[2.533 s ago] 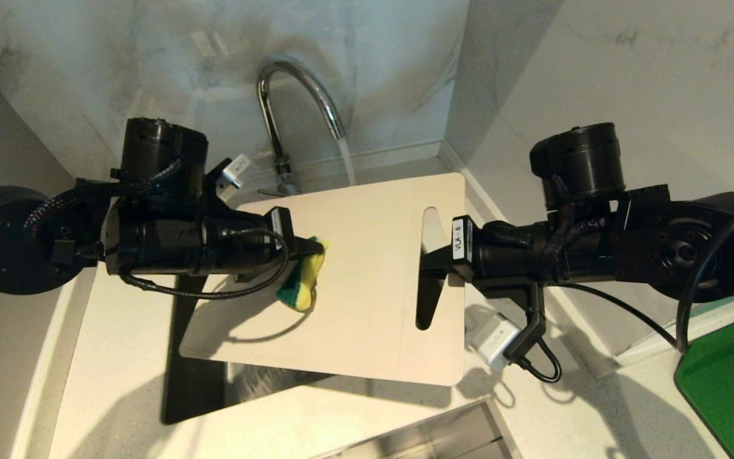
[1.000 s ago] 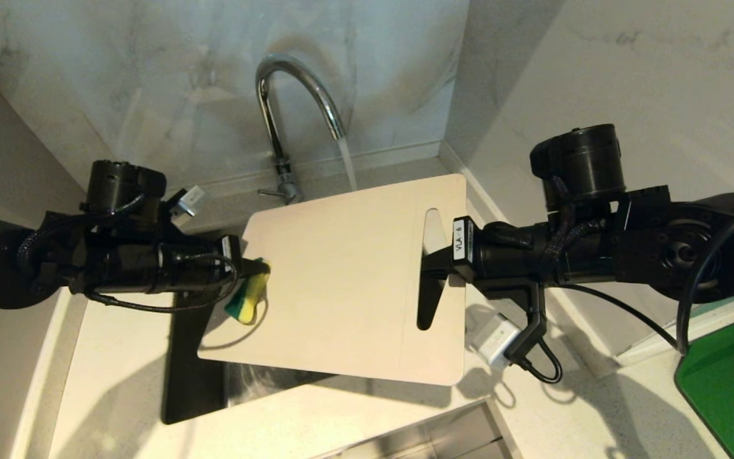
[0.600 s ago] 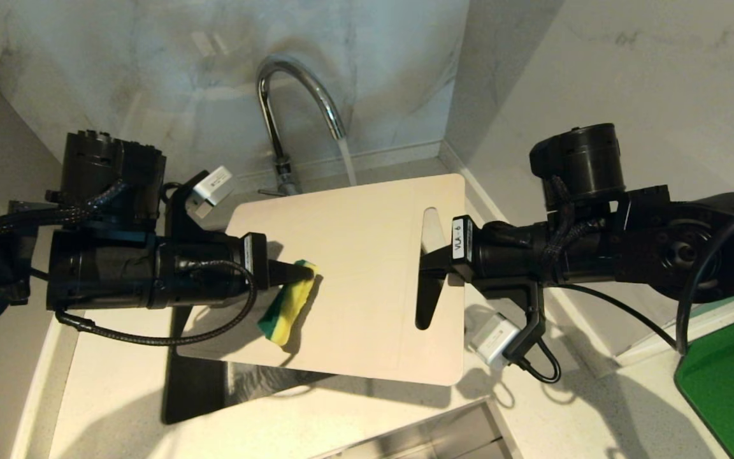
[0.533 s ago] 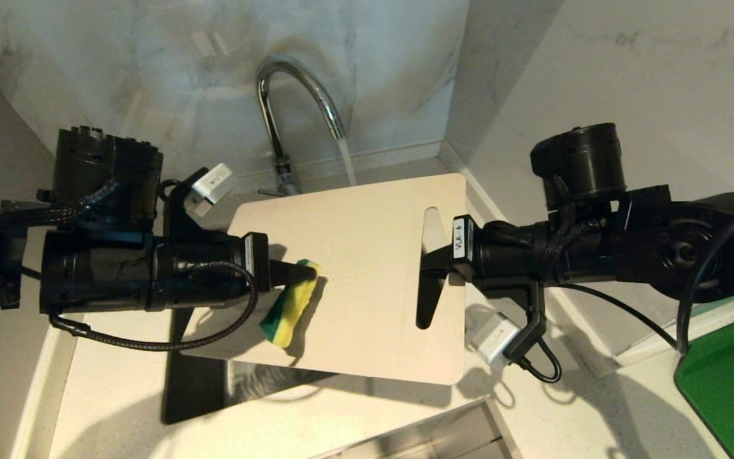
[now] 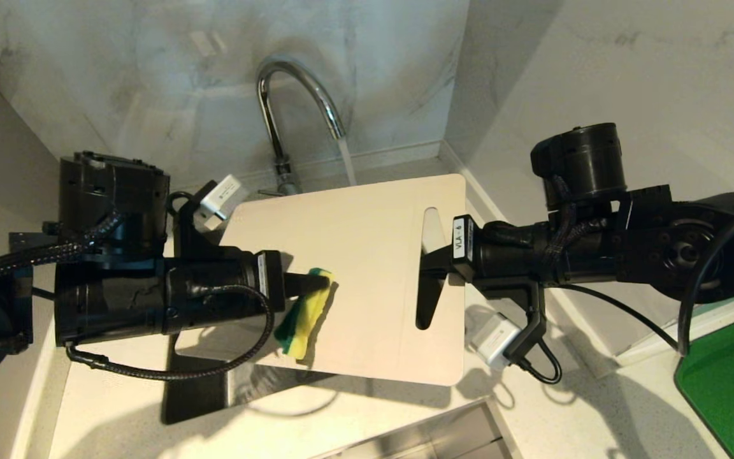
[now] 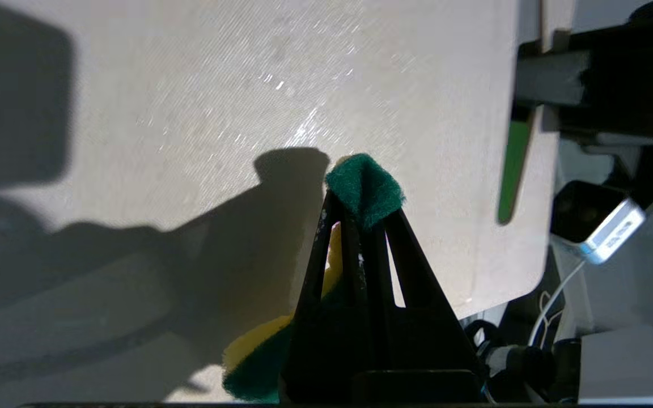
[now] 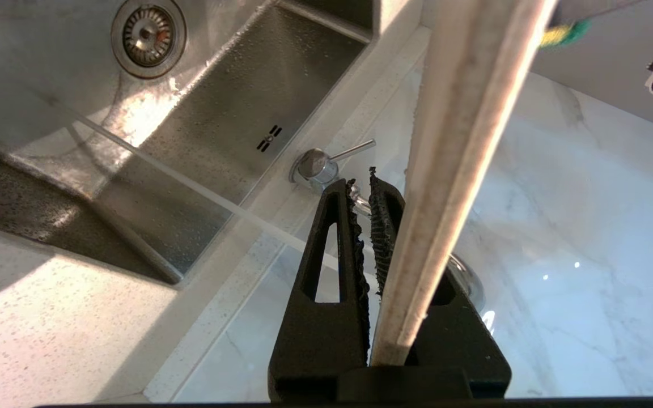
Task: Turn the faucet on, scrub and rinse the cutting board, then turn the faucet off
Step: Scrub the cutting board underwater
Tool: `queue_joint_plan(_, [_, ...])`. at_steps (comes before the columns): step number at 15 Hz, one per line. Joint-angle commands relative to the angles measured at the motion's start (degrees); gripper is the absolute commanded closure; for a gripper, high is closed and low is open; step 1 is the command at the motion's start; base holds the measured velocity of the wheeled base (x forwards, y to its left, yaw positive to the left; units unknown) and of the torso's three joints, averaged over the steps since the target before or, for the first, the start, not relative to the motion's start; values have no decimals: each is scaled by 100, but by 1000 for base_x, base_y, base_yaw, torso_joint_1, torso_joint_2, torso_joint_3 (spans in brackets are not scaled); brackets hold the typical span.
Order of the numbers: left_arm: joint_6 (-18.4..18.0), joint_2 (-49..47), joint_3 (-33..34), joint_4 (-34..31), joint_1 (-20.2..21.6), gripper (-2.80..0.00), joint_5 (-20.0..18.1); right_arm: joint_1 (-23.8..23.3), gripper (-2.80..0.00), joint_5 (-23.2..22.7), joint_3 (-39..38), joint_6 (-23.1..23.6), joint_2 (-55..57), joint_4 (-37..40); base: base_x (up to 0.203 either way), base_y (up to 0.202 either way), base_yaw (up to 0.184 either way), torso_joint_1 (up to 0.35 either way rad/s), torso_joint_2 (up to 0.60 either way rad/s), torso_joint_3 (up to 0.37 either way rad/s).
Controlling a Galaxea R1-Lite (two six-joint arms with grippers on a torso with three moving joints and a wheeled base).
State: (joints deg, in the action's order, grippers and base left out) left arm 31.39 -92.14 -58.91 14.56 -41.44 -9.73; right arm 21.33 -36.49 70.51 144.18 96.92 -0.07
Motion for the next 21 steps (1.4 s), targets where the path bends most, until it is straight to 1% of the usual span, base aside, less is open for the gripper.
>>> queue_joint_plan(1, [27,-67,170,29,40,0,15,2,0,-16,7,84,12,-1,0,0,0,0,0,0])
queue_joint_plan(7, [36,-39,626,61,604,0,-21,-6,0,-25,-46,84,-41,-10,0,0,0,0,0,0])
queue_joint_plan(9, [22,-33,906,365,834,0,-34,-6,0,-25,-71,68,-41,-211,0,0,0,0,0,0])
queue_joint_plan(11, [-18,-54,1191,709,1172,0,-53,-5,0,-25,-141,-34,-76,-247,0,0,0,0,0,0])
queue_joint_plan(12, [-24,-63,1279,836,1350,0,-143,2,0,-25,-152,-30,-76,-248,0,0,0,0,0,0])
queue_joint_plan(14, [-23,-52,1408,948,1715,0,-474,2,0,-25,-134,-32,-89,-248,0,0,0,0,0,0])
queue_joint_plan(17, [-39,-75,1392,969,2164,0,-793,-15,0,-25,-134,-72,-176,-248,0,0,0,0,0,0])
queue_joint_plan(21, [-75,-156,1383,974,2752,0,-1346,-15,0,-25,-144,-74,-208,-248,0,0,0,0,0,0])
